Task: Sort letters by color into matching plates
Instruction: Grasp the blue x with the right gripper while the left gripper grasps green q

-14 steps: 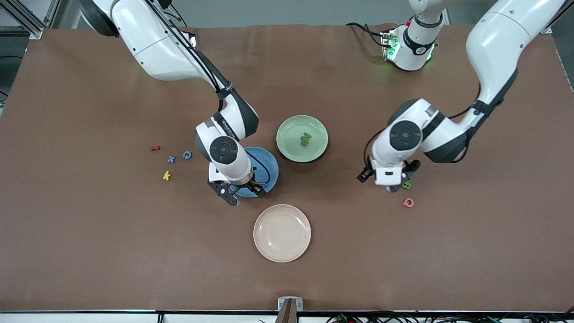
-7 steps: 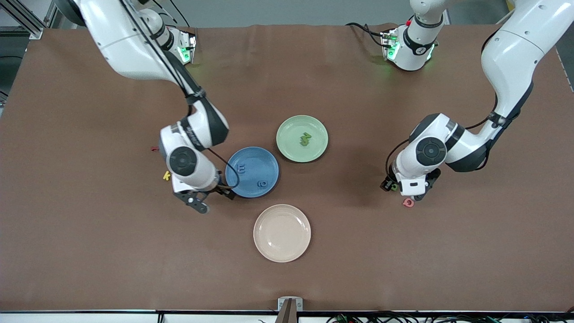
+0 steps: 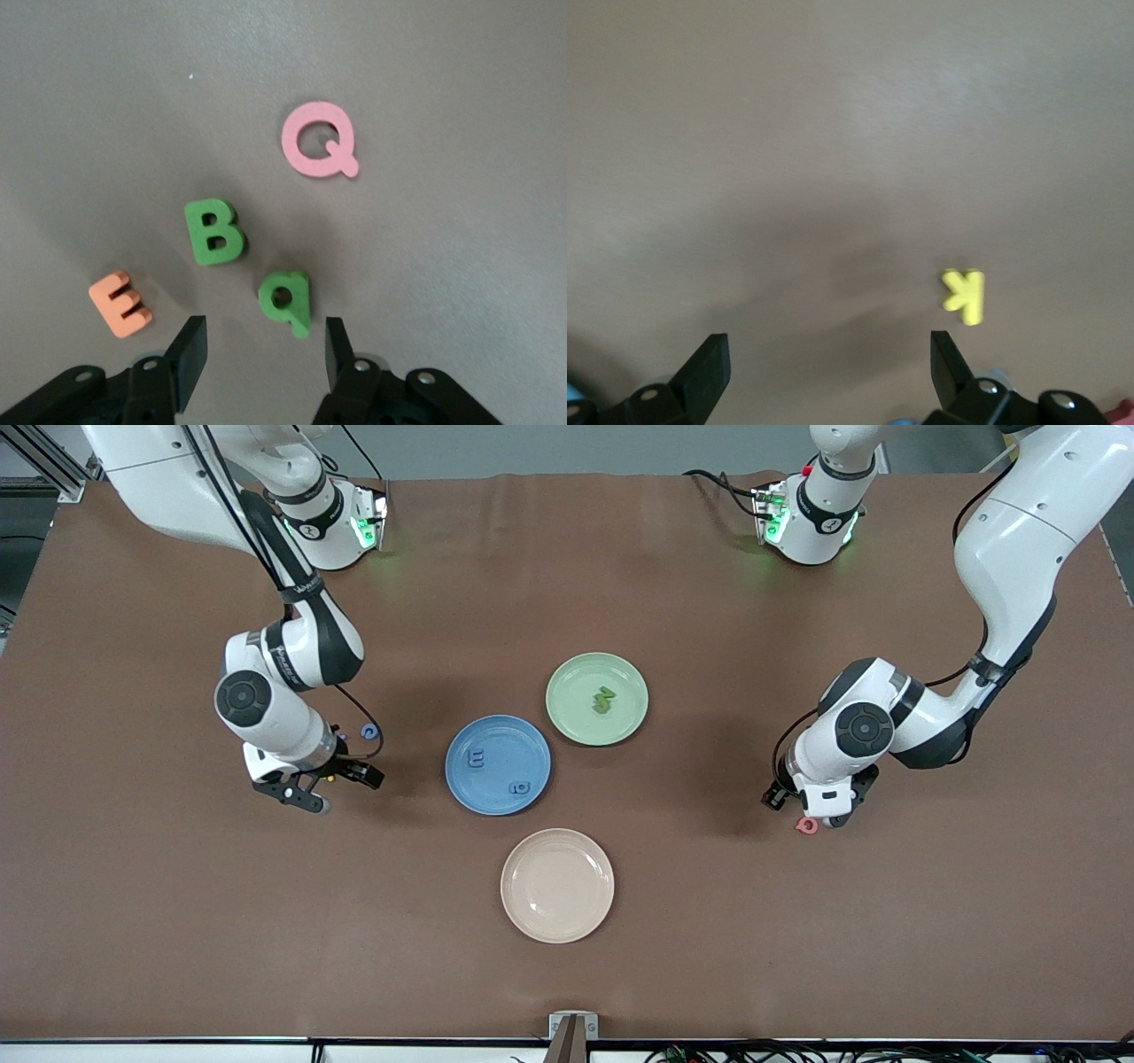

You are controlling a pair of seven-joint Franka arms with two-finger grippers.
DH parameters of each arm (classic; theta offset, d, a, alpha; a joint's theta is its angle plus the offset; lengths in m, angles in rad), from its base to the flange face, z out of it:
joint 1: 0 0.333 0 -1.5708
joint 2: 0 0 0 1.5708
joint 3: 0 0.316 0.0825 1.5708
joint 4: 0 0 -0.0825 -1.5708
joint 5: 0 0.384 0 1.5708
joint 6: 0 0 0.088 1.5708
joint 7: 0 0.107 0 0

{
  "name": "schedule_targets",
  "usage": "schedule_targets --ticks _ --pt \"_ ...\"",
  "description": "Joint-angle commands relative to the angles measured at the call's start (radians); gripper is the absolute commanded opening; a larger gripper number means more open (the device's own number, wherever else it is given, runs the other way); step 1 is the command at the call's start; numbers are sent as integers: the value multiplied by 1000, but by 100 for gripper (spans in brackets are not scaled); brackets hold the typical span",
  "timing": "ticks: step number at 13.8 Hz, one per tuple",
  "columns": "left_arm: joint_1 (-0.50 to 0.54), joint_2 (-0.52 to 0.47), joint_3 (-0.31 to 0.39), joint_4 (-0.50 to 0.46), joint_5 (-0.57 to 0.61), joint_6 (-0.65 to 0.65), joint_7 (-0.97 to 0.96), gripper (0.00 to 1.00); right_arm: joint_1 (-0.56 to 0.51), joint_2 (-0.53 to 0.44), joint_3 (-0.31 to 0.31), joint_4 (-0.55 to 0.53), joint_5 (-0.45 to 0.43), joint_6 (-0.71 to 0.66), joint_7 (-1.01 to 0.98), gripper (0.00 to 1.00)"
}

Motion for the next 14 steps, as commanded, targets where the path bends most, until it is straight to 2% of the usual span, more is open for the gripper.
schedule_targets --ticks 1,4,8,10,12,13,14 --pt "2 7 12 -6 28 40 -17 60 -68 -75 17 -127 -15 70 -95 100" --pt "-4 13 17 0 28 59 -19 60 -99 -90 17 -213 -15 164 -159 100" --pt "-6 30 26 0 30 88 -17 57 -104 -105 16 -268 -15 186 -165 99" --pt "-6 36 28 -3 30 94 -17 50 -104 -101 16 -277 -15 190 -165 93" --pt "-7 43 35 0 31 99 -16 46 -102 -99 16 -285 -15 190 -165 82" --pt "-9 43 37 1 31 99 -16 36 -104 -99 16 -293 -15 190 -165 76" --pt "-10 41 37 1 31 99 -16 22 -104 -98 17 -294 -15 190 -165 69"
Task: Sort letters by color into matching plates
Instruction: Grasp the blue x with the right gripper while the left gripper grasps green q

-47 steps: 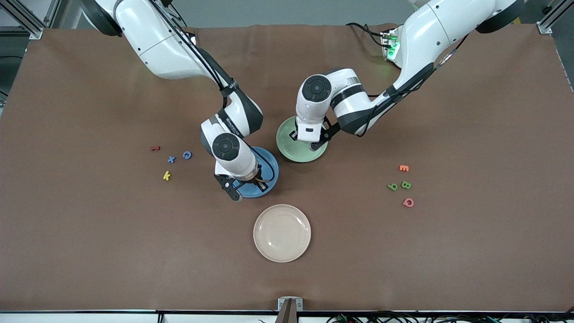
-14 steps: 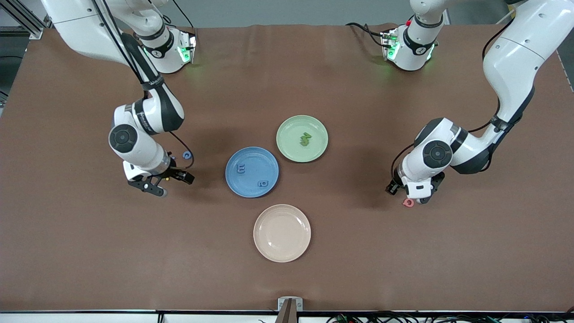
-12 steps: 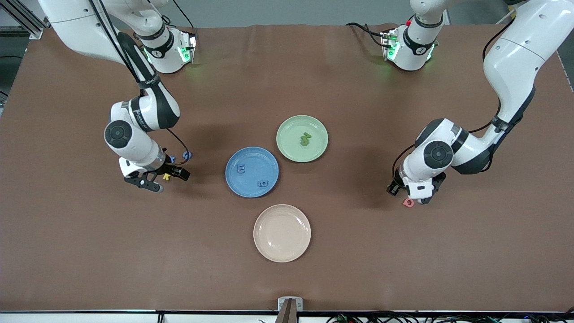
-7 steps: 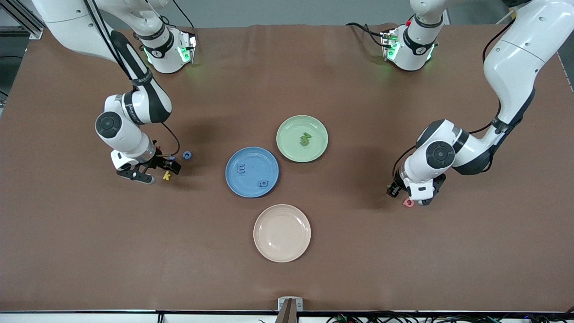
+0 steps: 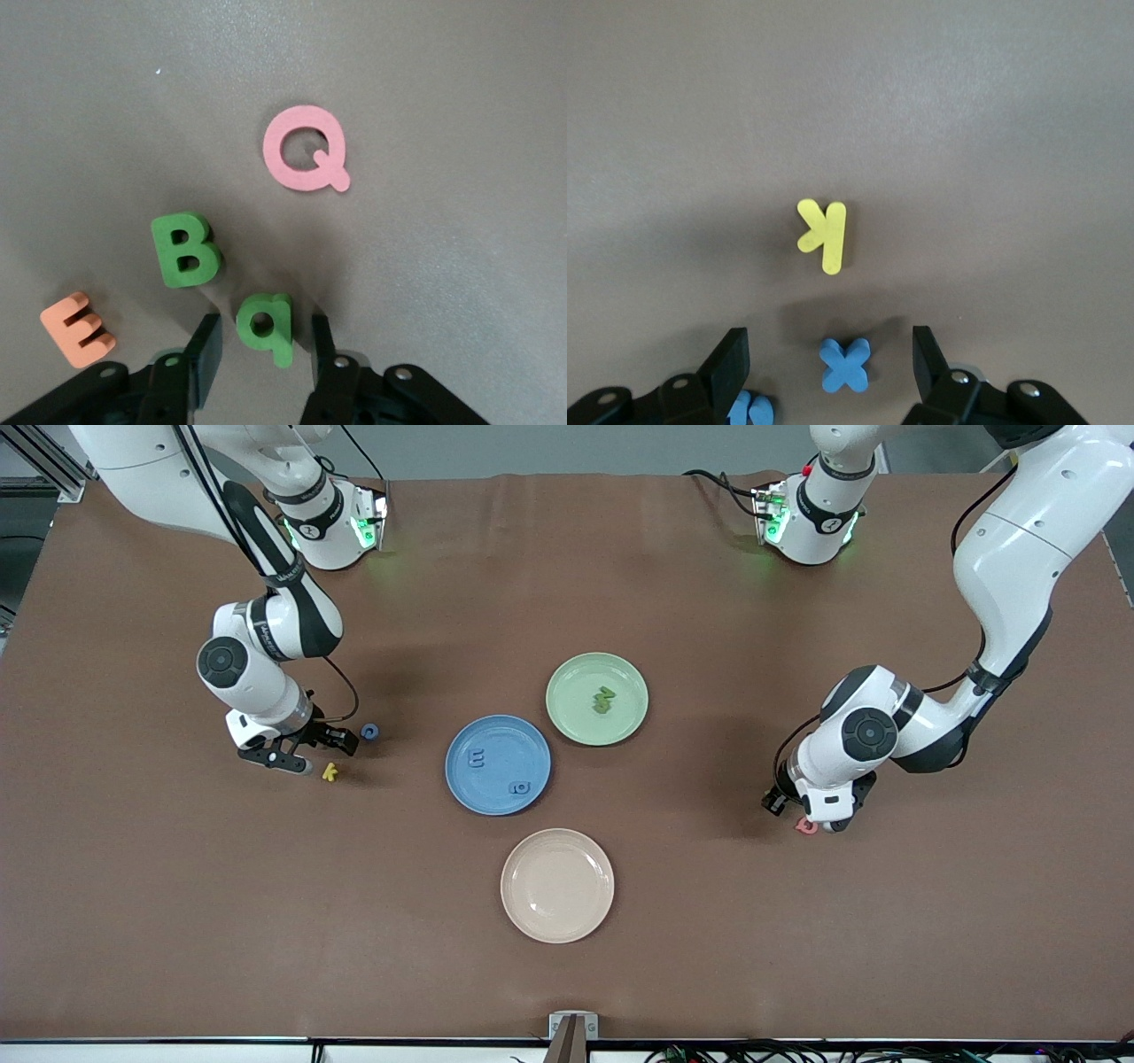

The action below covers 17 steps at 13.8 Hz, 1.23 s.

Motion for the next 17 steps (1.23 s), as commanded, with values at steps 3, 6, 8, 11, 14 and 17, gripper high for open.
schedule_targets --ticks 3,6,8,11,14,17 --pt "-9 -6 5 -4 27 9 -20 0 -18 -33 13 -42 -15 9 -3 62" --pt "-46 -24 -36 -14 25 -4 -71 0 -18 -30 15 -42 -15 7 -2 62" --pt "-69 -37 -79 -24 25 -8 -80 0 -18 -26 15 -42 -15 7 0 62" --pt "-142 -49 -121 -36 25 -11 -138 0 -18 -17 15 -42 -15 7 0 62" --pt "-233 -55 -122 -36 25 -14 -223 0 -18 -11 15 -42 -15 7 3 62" --pt "-325 -67 -124 -30 26 -14 -304 0 -18 -2 13 -42 -15 7 8 61"
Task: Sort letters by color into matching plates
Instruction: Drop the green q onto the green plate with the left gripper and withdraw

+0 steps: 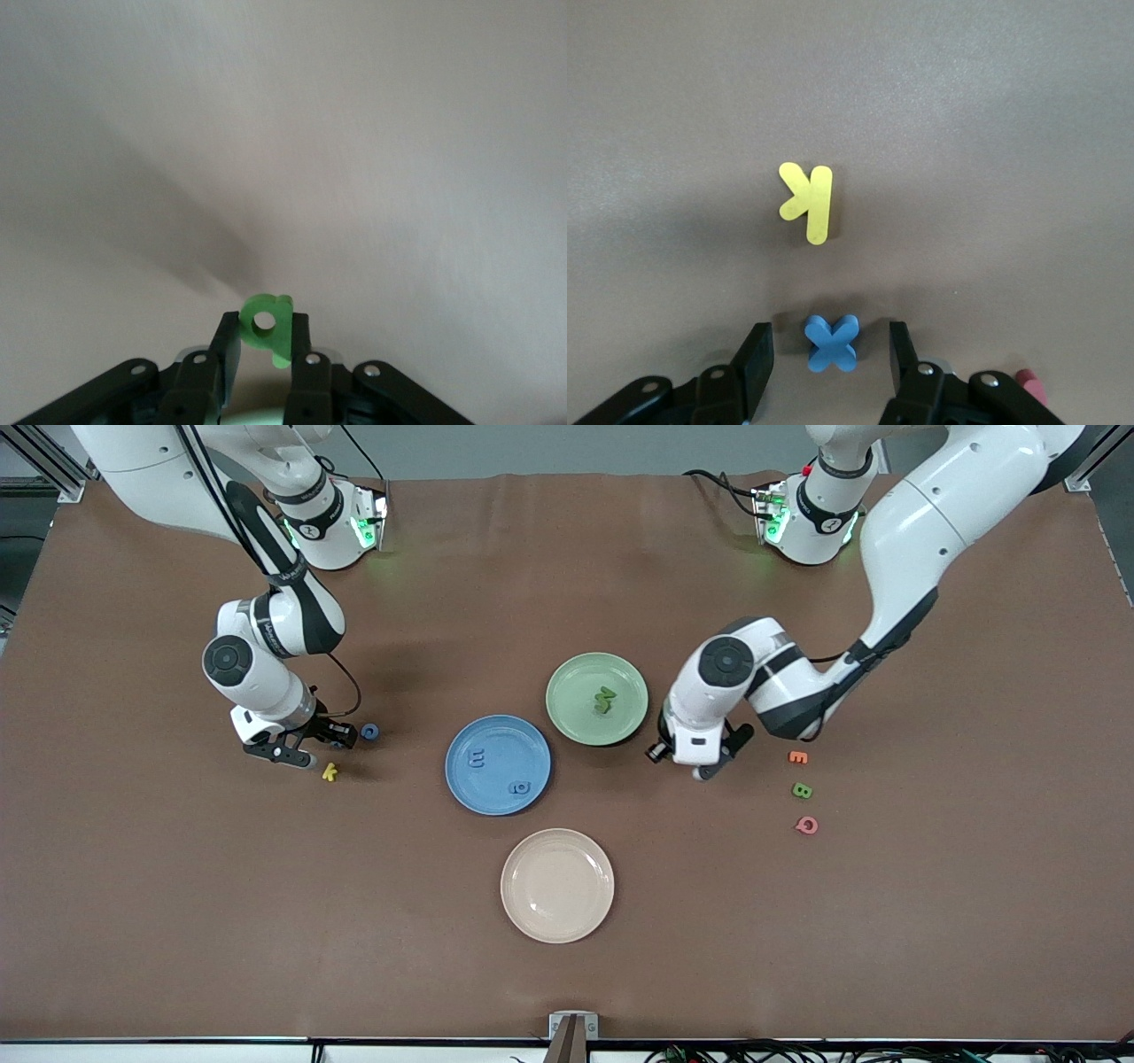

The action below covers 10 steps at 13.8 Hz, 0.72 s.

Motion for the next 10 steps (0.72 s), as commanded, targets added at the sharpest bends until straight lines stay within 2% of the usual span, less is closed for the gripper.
schedule_targets --ticks 1,5,6,7,8,9,10 --pt "-71 -43 2 -11 23 -9 -91 0 -18 -1 13 -16 -15 9 8 61" --pt "-171 -39 4 -9 24 -9 -152 0 -18 2 13 -16 -15 7 9 58" --pt "-191 -37 5 -9 24 -9 -158 1 -18 2 13 -16 -15 7 11 54" --pt "-200 -34 5 -9 24 -9 -176 9 -18 2 13 -16 -15 7 11 49" --pt "-202 -32 5 -9 24 -9 -178 26 -18 2 13 -16 -15 7 11 41" --pt "-203 -32 5 -9 24 -9 -172 59 -18 2 12 -16 -15 7 12 32" --pt "-203 -32 5 -9 24 -9 -172 84 -16 2 13 -14 -15 7 12 23"
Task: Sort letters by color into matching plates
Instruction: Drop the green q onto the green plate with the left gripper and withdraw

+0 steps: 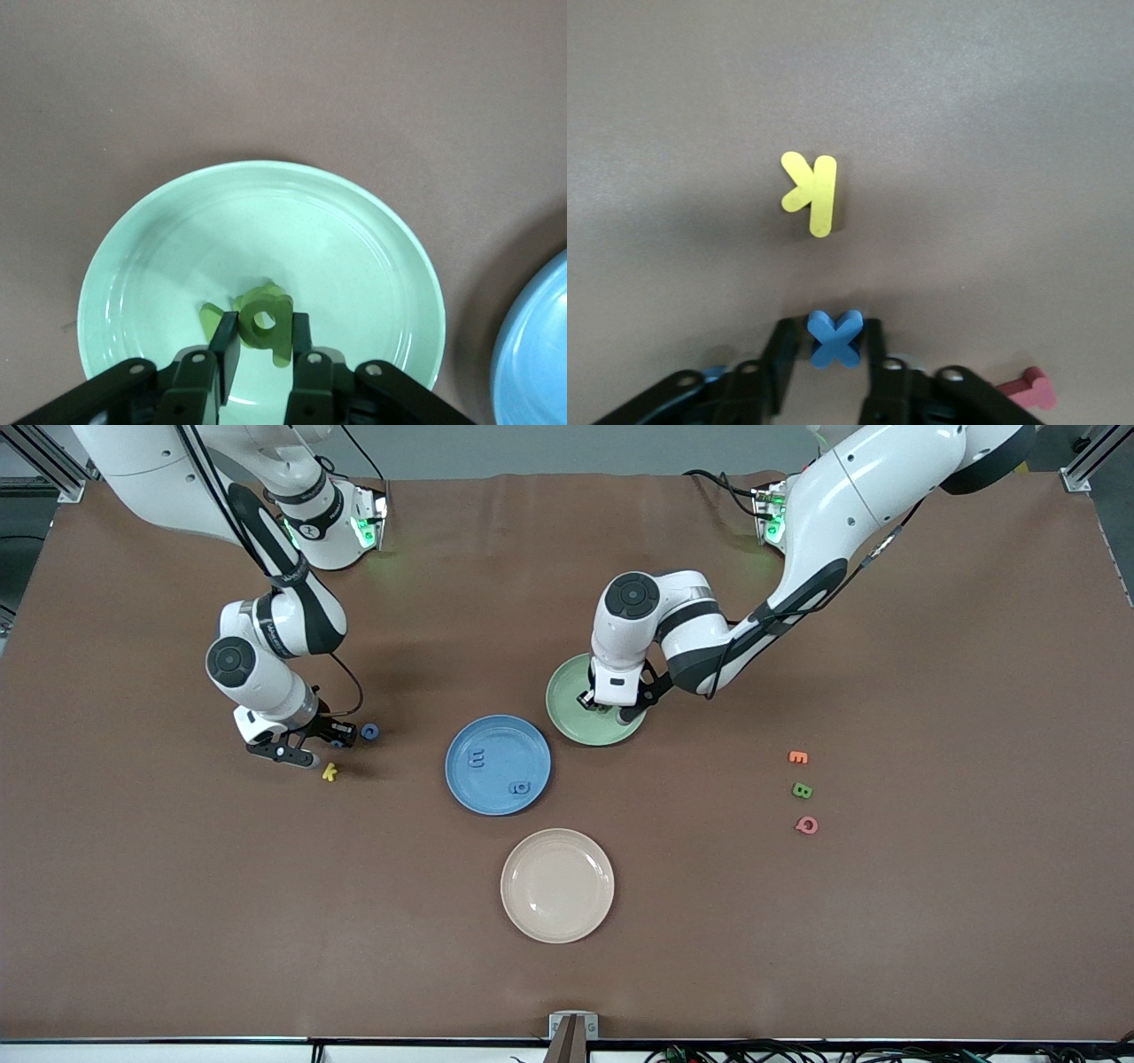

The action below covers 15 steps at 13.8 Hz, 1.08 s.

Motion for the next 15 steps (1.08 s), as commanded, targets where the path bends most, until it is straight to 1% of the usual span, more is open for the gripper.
schedule_targets --ticks 1,2,3,5,7,10,13,15 --pt "6 -25 4 -9 24 -6 -15 95 -16 -3 5 -13 -15 2 13 15" --pt "15 -28 4 -8 24 -7 -14 99 -18 -3 6 -13 -15 2 14 8" --pt "23 -31 4 -6 26 -8 -10 99 -16 -3 6 -11 -15 -1 21 4" --pt "38 -55 8 -5 26 -12 2 99 -15 -5 6 -6 -15 -8 34 3" --pt "81 -86 9 -2 36 -61 60 99 -13 -9 8 1 -14 -24 37 3" --pt "192 -91 7 -2 38 -73 225 97 5 -26 19 68 -12 -171 96 3" --pt "321 -91 9 -3 39 -73 417 92 74 -39 19 98 -7 -208 204 3" --pt "403 -89 9 -3 39 -73 544 88 132 -32 19 150 -6 -252 302 3"
